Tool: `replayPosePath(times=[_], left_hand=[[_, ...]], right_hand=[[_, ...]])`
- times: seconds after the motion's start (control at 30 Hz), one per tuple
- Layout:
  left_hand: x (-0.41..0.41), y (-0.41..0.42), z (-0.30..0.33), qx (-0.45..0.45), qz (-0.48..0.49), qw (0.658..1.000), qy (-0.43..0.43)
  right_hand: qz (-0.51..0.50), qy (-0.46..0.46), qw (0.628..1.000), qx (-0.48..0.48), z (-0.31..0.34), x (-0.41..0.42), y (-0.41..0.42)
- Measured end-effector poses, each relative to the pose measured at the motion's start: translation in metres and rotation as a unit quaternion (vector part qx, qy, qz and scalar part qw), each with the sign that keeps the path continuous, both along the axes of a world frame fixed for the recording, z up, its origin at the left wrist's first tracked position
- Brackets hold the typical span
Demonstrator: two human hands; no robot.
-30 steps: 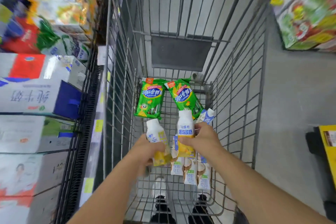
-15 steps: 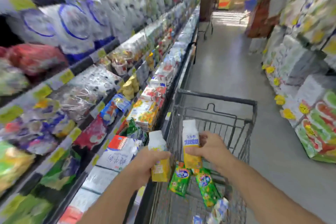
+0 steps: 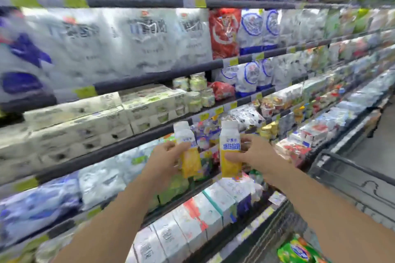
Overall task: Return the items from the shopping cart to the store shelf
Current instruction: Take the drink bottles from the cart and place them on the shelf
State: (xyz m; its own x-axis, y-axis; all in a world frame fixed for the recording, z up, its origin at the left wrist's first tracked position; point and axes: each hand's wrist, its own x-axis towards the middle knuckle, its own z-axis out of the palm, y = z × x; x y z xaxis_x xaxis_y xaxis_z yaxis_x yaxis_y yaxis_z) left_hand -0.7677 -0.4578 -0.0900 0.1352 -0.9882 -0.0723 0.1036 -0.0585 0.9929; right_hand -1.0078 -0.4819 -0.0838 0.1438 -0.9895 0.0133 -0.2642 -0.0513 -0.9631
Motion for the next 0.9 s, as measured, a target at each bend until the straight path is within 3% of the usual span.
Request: replayPosePath(times=[0.27,0.6,0.9], left_hand=[[0.194,0.154,0.042,-0.052,0.162,0.984,0.045],[0.442,0.360,0.049,-0.075,0.287,0.954,-0.049],[0.587,0.416,0.028,-0.046,0.387,0.919,-0.057]], right_hand=[[0.170,0.006,0.985,-0.025,0.038,0.221,0.065],[0.319,0.015,0.946,-0.058,0.041,0.529,0.206],[0.357,-0.008,0.933,-0.044,0.021,0.695,0.262]])
